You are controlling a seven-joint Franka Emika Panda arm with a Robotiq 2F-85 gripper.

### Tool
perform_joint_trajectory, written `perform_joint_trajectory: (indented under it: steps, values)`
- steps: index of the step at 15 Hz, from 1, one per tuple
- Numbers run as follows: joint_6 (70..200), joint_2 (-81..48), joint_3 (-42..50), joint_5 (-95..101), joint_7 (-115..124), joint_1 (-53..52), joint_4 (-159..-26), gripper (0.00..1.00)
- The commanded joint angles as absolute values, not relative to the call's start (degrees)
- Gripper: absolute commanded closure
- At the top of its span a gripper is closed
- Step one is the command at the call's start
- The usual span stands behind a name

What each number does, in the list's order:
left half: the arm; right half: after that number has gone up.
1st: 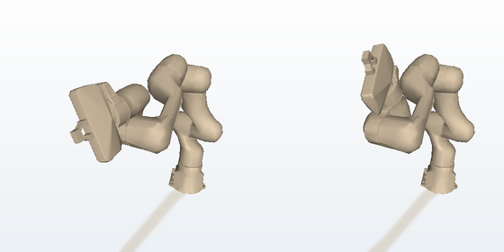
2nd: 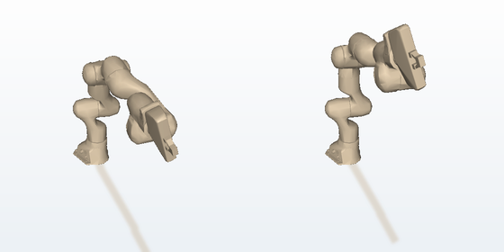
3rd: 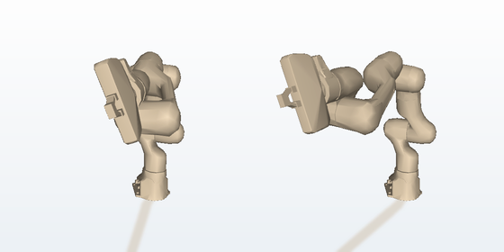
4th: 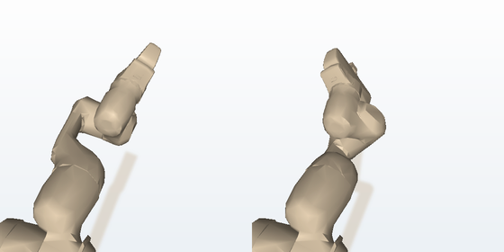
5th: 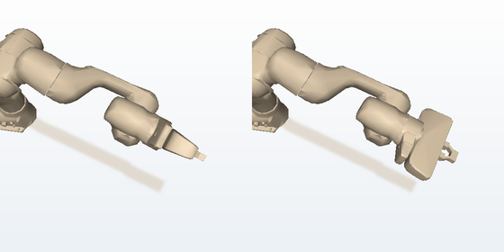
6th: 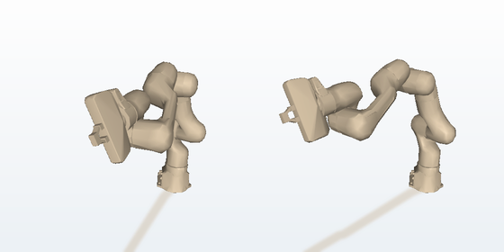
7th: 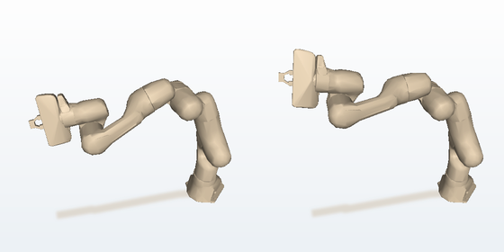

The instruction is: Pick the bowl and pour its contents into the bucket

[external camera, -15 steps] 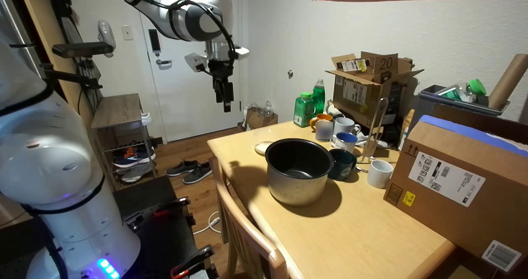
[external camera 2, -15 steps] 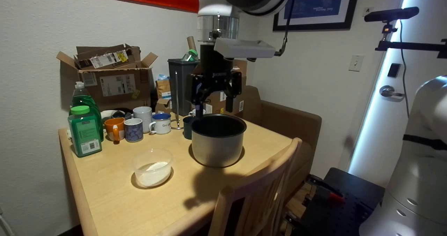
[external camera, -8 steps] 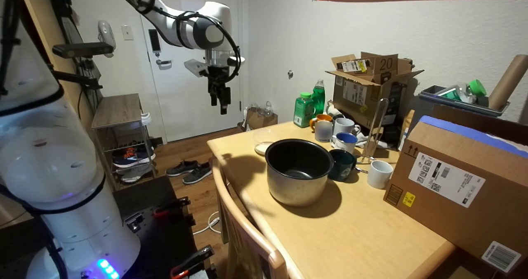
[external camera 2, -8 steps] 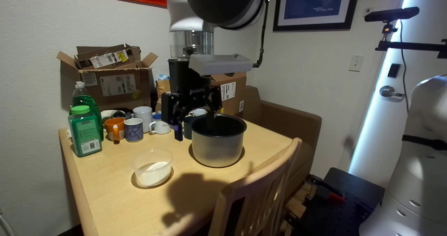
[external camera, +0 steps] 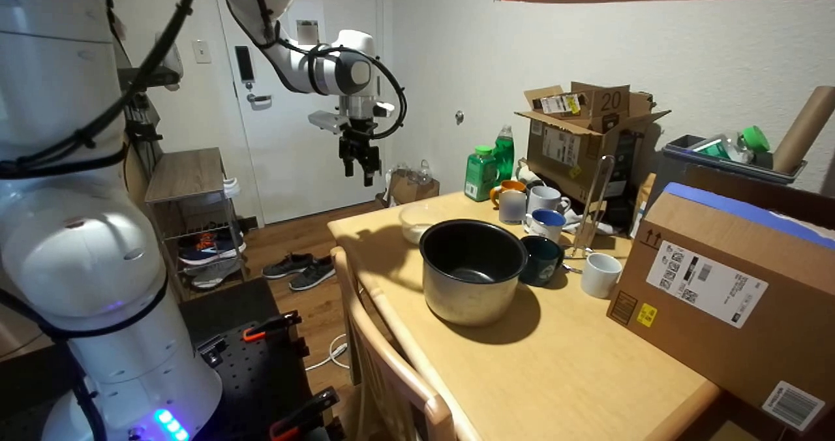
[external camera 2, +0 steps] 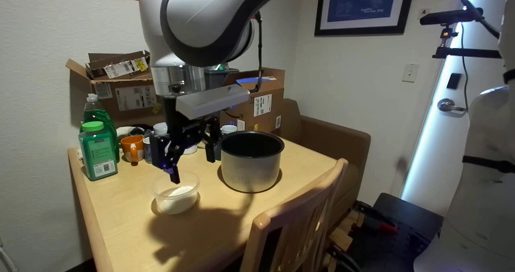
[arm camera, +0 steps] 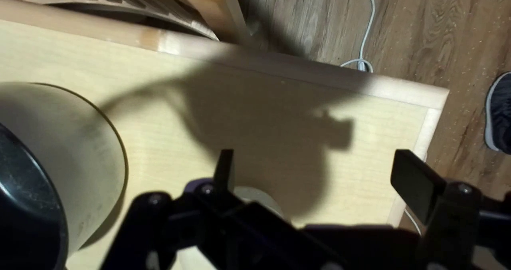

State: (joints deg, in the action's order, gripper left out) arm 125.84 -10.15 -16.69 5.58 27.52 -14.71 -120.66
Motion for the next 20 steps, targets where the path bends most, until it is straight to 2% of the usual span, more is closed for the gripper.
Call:
perform_joint_trajectory:
  steps: [1, 8, 15, 20]
  values:
    - [127.41, -16.94, -13.72, 8.60, 32.77, -17.73, -113.15, 0.00]
    - [127.15, -17.77, -12.16, 6.65, 30.39, -18.69, -112.26, 0.00]
    - [145.06, -23.73, -10.68, -0.77, 32.03, -19.44, -110.70, 0.00]
    - [146.95, -28.17, -5.90, 1.02, 32.59, -21.78, -108.63, 0.00]
